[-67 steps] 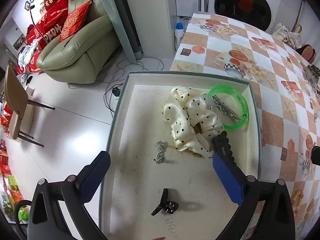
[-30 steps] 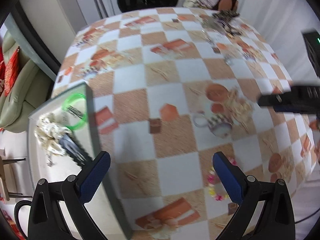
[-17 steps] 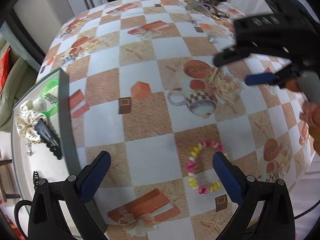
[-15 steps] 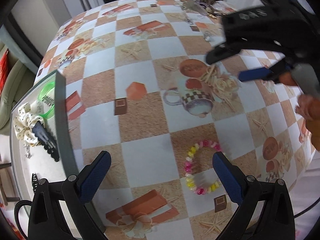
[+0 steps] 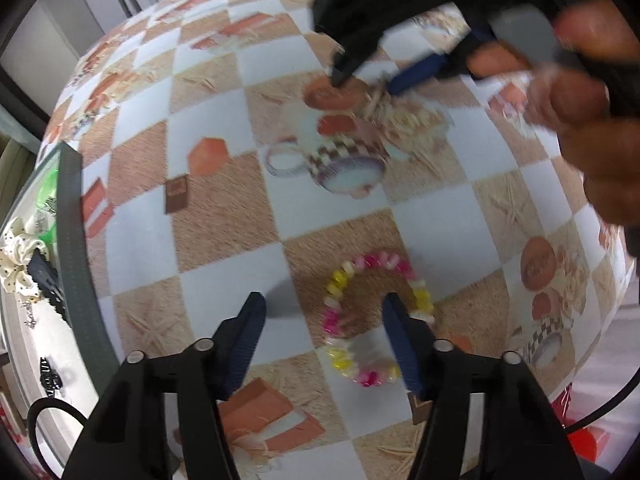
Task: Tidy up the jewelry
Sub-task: 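Grasp the pink-yellow beaded bracelet with the left tool while the right tool grasps the beige hair tie, then carry the beaded bracelet and beige hair tie over the white tray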
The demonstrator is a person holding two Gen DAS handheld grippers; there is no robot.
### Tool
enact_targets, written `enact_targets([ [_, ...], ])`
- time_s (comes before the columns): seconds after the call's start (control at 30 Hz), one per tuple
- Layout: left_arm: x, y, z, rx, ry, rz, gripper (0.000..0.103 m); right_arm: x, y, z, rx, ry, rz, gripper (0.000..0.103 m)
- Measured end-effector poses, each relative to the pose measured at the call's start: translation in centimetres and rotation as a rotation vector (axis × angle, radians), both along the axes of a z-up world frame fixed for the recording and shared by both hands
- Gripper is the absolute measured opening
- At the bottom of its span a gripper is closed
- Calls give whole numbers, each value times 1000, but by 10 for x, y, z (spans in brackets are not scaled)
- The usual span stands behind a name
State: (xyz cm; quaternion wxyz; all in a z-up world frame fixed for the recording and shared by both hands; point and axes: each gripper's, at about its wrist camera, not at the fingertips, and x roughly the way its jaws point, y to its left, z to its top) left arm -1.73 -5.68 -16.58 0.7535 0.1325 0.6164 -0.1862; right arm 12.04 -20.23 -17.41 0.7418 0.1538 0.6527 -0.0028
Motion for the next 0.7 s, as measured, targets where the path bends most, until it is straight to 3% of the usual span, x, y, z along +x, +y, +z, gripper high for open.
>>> enact_targets([
  [0.13,-6,-6,-1,10,-6,-14,59,2,9,-1,-62,3,36,24],
  [0.2,-7,-8,0,6,-10,-22,41,1,8,-1,-81,0,37,12],
  [0.23,-8,-10,1,2,-10,-28,34,0,7,-1,-84,-4,37,12],
  [0.27,-8,-11,2,-1,-8,-31,19,0,6,-1,-75,-10,38,11],
  [0.3,-7,-11,2,-7,-2,-30,13,-1,5,-1,-72,-14,40,10],
  [0.53,3,12,11,-142,74,76,13,-18,-13,7,31,-38,22,10],
  [0.7,9,26,25,-178,75,111,13,-36,-27,19,64,-40,-2,10],
])
